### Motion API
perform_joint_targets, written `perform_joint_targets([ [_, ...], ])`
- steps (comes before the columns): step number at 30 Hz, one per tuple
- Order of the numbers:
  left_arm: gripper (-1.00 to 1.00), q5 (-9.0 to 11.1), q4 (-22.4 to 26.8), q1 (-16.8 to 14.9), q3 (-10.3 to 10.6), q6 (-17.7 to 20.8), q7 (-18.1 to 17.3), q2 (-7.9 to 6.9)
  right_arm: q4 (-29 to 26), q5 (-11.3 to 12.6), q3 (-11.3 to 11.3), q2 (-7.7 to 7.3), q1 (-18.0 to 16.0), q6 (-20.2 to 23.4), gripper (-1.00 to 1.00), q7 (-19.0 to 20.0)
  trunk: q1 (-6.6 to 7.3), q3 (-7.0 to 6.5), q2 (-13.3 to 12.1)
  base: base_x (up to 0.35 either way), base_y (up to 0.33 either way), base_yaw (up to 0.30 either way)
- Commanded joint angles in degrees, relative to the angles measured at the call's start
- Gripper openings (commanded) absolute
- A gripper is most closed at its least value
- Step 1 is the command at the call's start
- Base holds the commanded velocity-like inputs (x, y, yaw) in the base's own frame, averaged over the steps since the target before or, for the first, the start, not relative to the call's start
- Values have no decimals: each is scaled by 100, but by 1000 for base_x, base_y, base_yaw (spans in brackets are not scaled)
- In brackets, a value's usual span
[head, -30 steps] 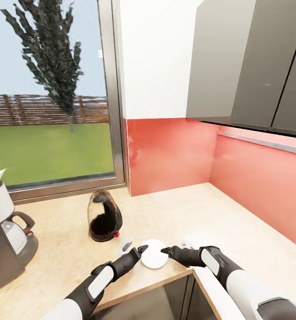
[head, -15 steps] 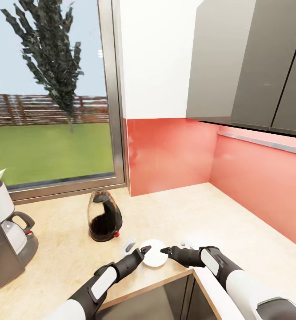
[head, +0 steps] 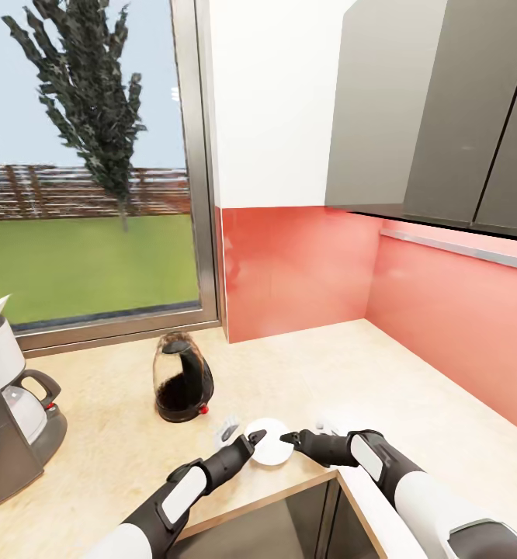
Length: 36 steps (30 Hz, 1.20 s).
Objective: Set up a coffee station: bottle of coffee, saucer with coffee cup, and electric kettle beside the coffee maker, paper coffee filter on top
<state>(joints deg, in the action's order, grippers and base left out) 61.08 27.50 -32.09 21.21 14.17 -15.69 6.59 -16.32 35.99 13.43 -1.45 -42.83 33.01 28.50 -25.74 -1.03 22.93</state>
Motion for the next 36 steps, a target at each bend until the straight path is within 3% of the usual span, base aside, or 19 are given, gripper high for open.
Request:
perform_joint_targets([
  [1, 100, 34, -87, 1, 33, 42, 6, 0, 94, -134, 98, -5, 3, 7, 100, -11, -4, 6, -1, 0, 0, 0],
  [36, 100, 26, -82, 1, 33, 42, 4, 70, 94, -136, 98, 101, 8, 11, 100, -11, -4, 6, -1, 0, 0, 0],
])
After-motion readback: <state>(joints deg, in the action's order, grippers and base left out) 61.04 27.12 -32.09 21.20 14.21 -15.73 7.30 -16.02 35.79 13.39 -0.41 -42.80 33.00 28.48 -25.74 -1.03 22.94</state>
